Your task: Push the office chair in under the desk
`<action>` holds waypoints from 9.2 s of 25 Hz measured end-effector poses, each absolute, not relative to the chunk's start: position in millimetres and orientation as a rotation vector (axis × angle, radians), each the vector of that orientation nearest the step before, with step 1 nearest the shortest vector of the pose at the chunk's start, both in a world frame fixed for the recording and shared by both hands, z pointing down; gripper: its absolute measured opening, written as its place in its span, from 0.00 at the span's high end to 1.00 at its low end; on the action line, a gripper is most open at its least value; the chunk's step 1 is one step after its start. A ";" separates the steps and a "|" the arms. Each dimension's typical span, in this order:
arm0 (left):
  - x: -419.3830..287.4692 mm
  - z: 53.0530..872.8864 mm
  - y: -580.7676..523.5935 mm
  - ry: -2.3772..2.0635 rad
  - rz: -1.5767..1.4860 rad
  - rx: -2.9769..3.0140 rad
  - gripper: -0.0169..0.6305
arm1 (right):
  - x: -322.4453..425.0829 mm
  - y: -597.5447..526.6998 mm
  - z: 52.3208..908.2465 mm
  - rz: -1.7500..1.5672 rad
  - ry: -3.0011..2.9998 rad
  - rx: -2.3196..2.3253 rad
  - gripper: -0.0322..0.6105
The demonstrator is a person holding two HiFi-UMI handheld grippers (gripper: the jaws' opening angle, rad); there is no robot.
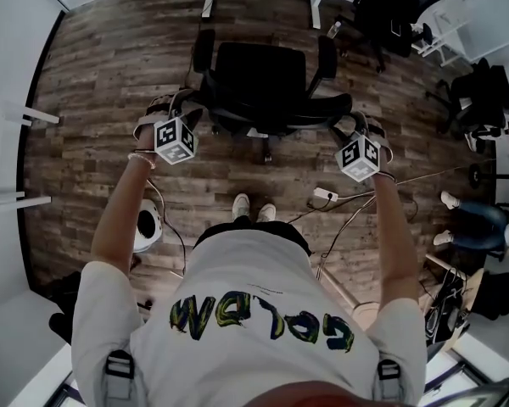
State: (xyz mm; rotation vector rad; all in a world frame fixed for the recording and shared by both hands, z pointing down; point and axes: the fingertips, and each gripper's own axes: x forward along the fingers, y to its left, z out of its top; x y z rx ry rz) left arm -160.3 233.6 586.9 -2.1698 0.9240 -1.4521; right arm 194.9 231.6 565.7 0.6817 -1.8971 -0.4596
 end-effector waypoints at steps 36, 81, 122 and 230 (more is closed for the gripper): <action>-160.8 585.5 109.1 0.930 -1.539 -2.115 0.73 | 185.8 108.2 596.6 -0.438 -1.790 0.643 0.65; -173.6 588.2 -187.5 1.038 -1.617 -2.088 0.72 | 172.8 -188.3 597.3 -0.448 -1.851 0.582 0.66; -184.3 582.7 -507.4 0.958 -1.530 -2.124 0.73 | 160.9 -492.5 600.1 -0.369 -1.799 0.666 0.65; -99.9 422.8 -727.5 1.652 -0.537 -2.671 0.92 | 151.1 -746.4 434.5 0.083 -2.423 1.331 0.83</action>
